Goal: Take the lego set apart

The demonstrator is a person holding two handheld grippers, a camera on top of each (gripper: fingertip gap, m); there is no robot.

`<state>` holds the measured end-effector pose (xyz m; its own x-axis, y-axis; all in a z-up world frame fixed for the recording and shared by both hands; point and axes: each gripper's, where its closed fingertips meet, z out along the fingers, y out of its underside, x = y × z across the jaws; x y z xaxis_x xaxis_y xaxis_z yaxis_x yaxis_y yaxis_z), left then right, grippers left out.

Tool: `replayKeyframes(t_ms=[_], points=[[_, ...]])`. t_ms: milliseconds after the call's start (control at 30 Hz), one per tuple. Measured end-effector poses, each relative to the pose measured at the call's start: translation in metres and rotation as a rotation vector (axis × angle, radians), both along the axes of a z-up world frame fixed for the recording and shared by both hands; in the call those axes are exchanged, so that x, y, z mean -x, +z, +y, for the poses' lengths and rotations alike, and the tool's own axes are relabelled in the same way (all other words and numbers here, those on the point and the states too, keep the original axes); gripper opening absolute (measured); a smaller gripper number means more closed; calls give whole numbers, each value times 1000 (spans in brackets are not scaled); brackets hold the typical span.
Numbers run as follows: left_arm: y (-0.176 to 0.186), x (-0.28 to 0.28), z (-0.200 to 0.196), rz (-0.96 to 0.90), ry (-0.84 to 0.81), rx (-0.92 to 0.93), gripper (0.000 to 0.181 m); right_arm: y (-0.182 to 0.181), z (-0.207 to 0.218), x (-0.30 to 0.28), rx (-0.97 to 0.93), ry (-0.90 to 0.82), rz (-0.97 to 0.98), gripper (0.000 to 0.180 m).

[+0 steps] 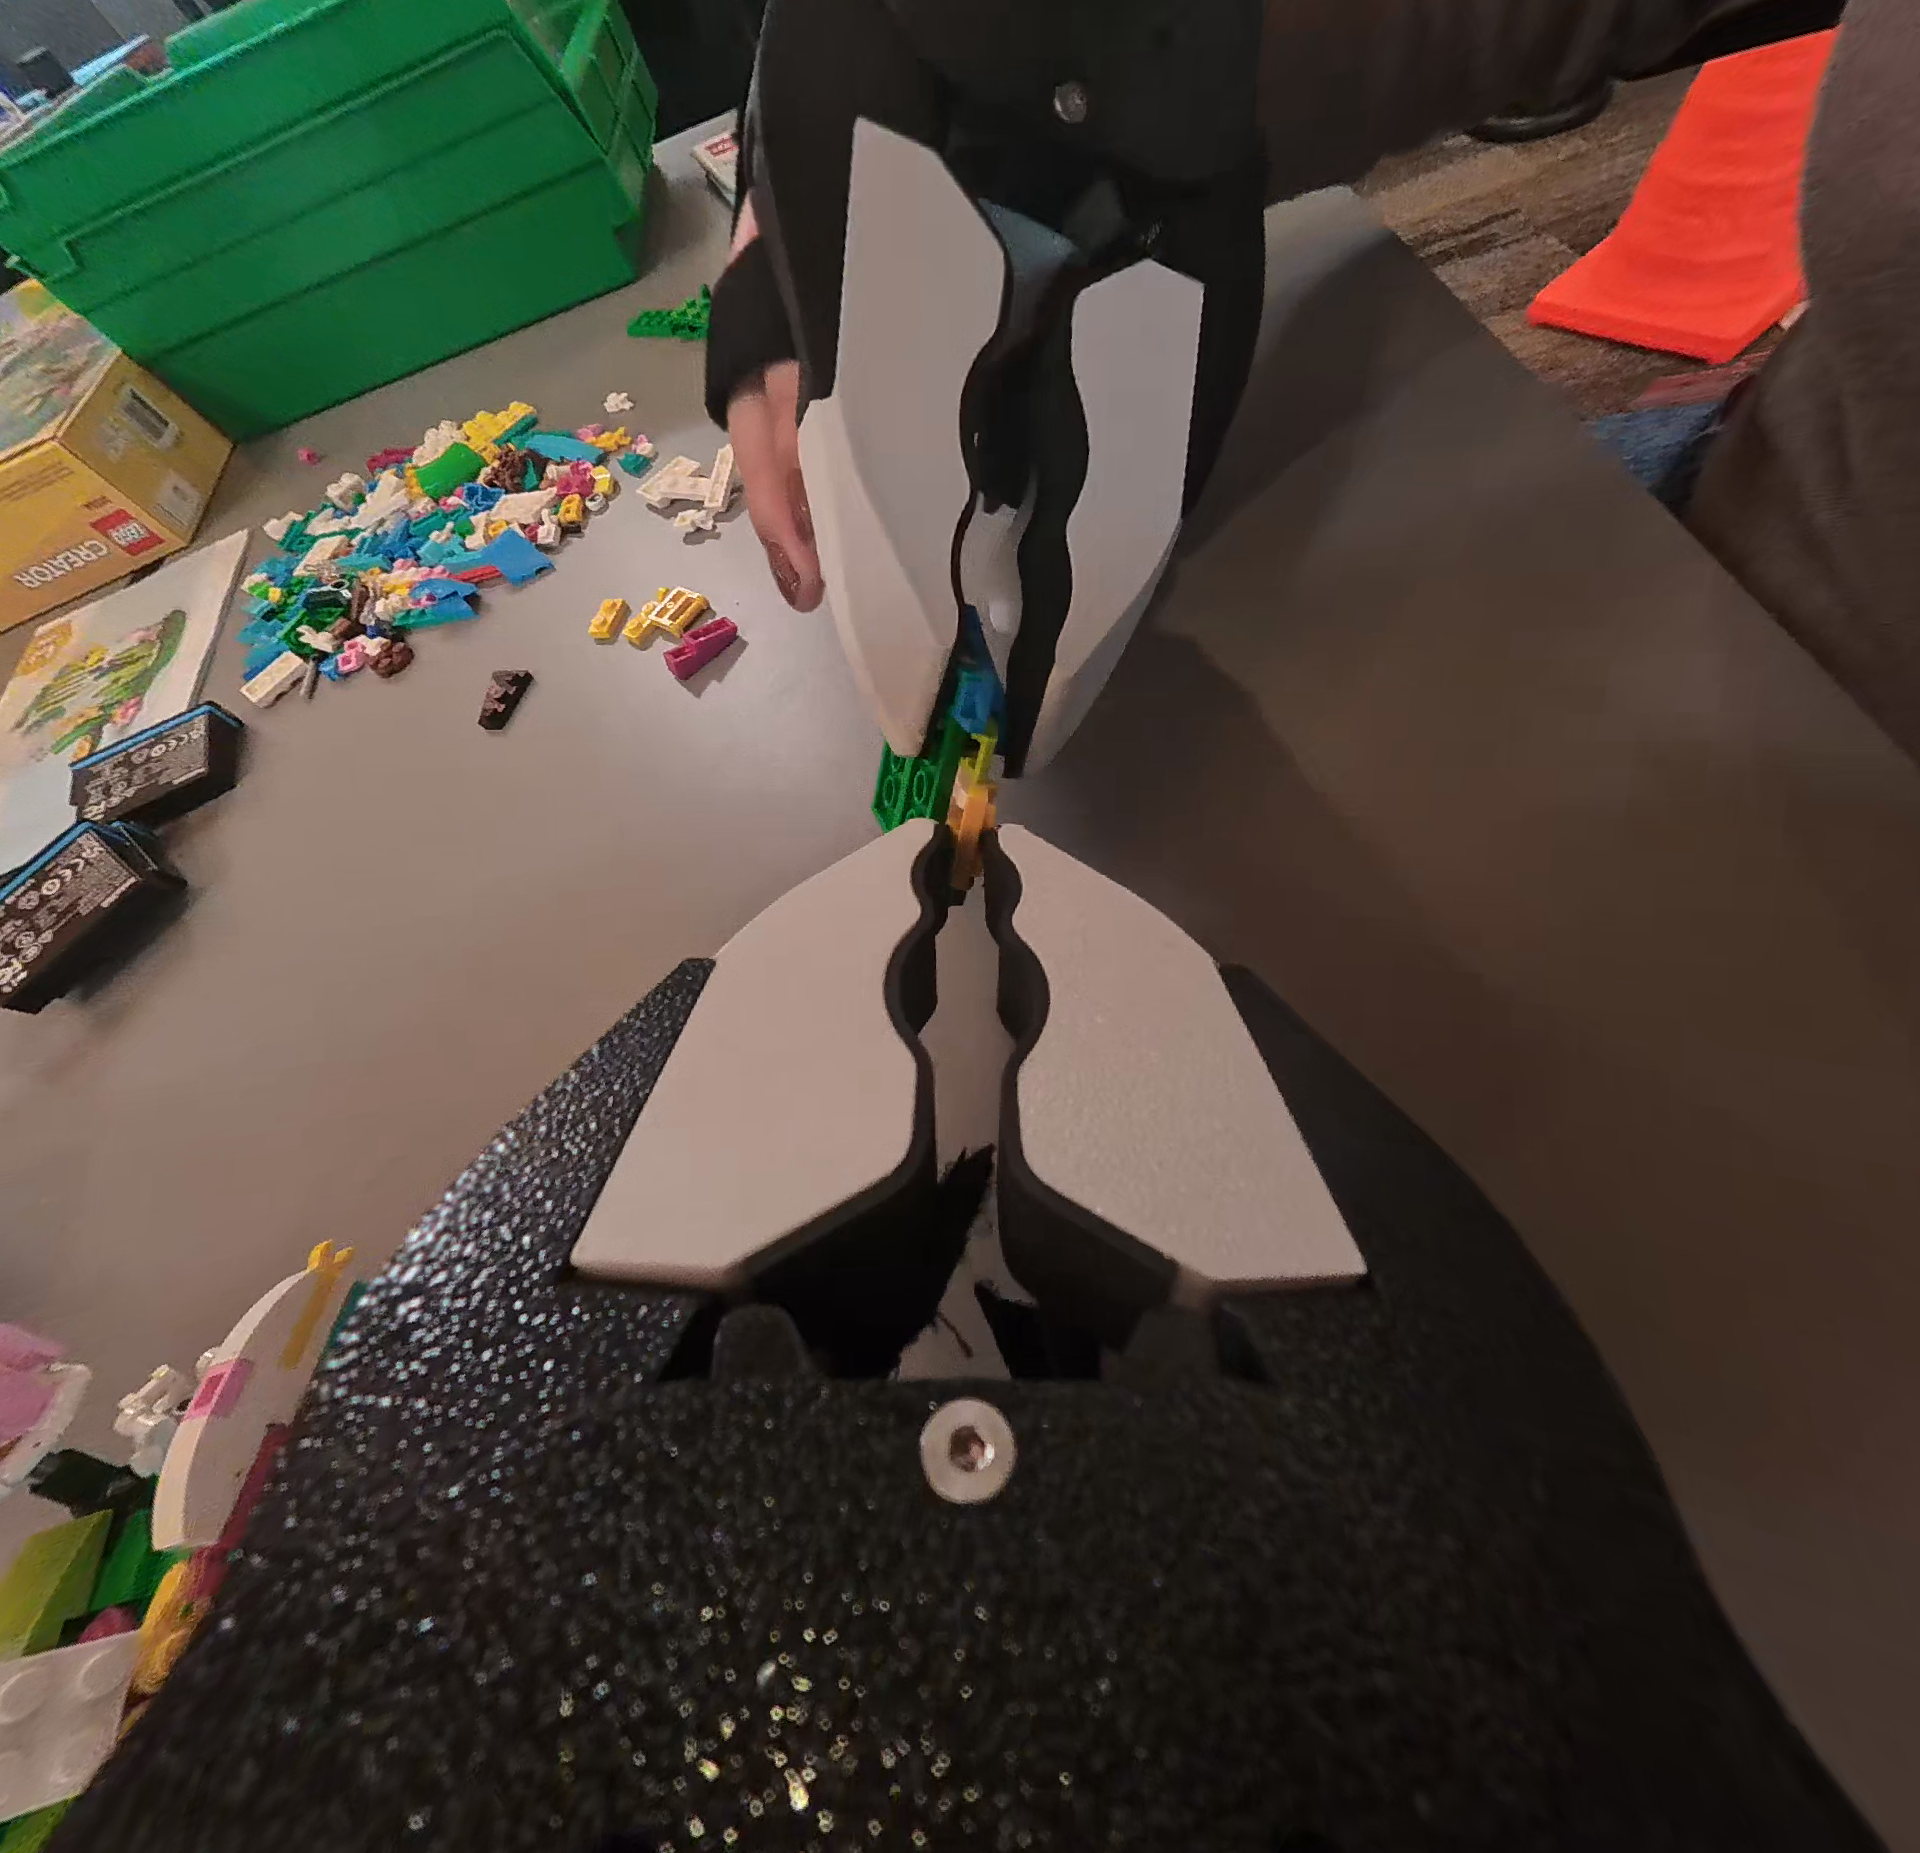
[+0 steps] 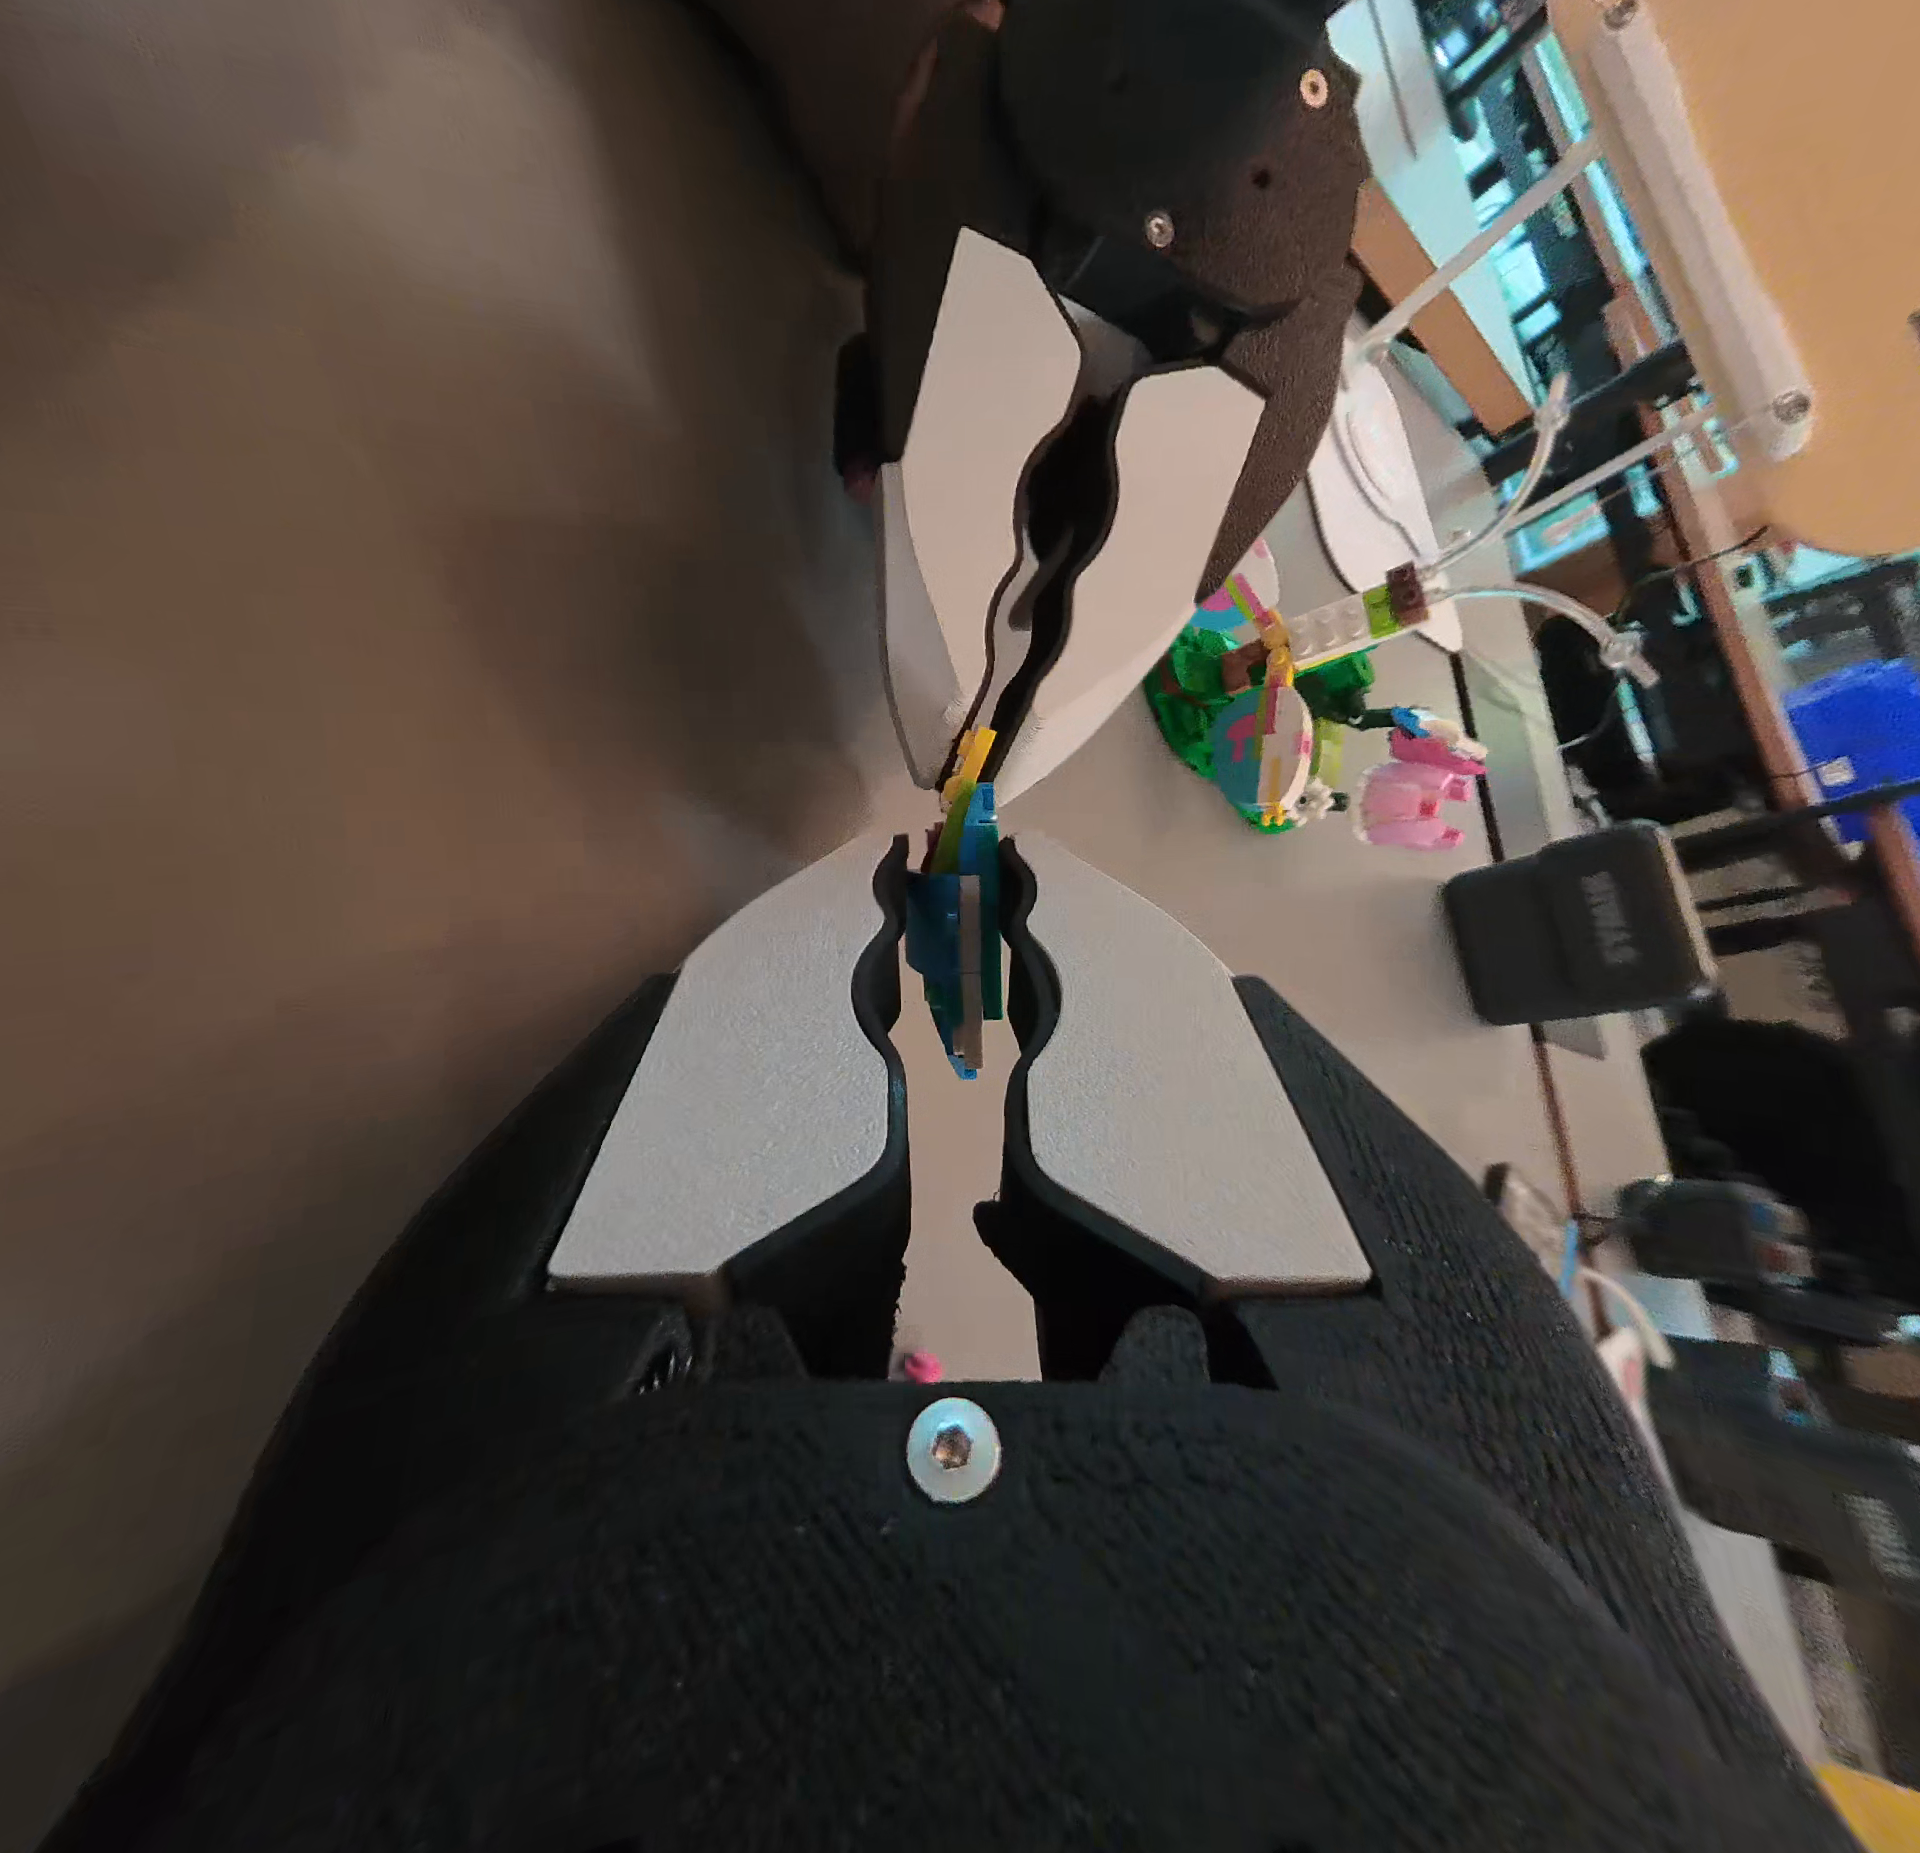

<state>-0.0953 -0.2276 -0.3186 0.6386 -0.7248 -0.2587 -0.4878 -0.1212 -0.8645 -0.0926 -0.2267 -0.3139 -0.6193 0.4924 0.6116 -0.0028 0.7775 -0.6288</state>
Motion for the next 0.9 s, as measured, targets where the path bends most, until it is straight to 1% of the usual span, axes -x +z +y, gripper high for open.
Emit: replayKeyframes(t_ms=[33, 67, 133, 167, 300, 367, 467, 600, 667, 733, 833, 900], points=[[0, 1, 1, -9, 6, 5, 6, 0, 0, 0, 28, -6, -11, 15], [1, 1, 2, -22, 14, 4, 7, 0, 1, 1, 58, -11, -21, 14], [3, 1, 2, -32, 18, 6, 24, 3, 0, 1, 125, -13, -38, 14], [2, 0, 2, -24, 17, 12, 26, 4, -1, 1, 157, -13, -44, 15], [1, -1, 5, 19, 40, -33, 18, 8, -2, 4, 273, -27, -80, 15], [3, 3, 6, 0, 62, -11, 15, 9, -3, 5, 368, -33, -115, 14], [10, 7, 7, -106, 73, 46, 14, 7, 0, 7, 469, -65, -151, 14], [22, 19, 12, -275, 122, 104, 14, 5, 6, 9, 552, -122, -180, 14], [20, 27, 15, -319, 158, 148, 14, 6, 10, 10, 586, -153, -182, 14], [8, 36, 18, -243, 208, 171, 14, 8, 16, 11, 597, -185, -173, 14], [-10, 44, 20, -38, 261, 178, 15, 8, 23, 10, 571, -233, -166, 14], [-19, 44, 20, 34, 282, 194, 15, 5, 24, 9, 545, -259, -177, 14]])
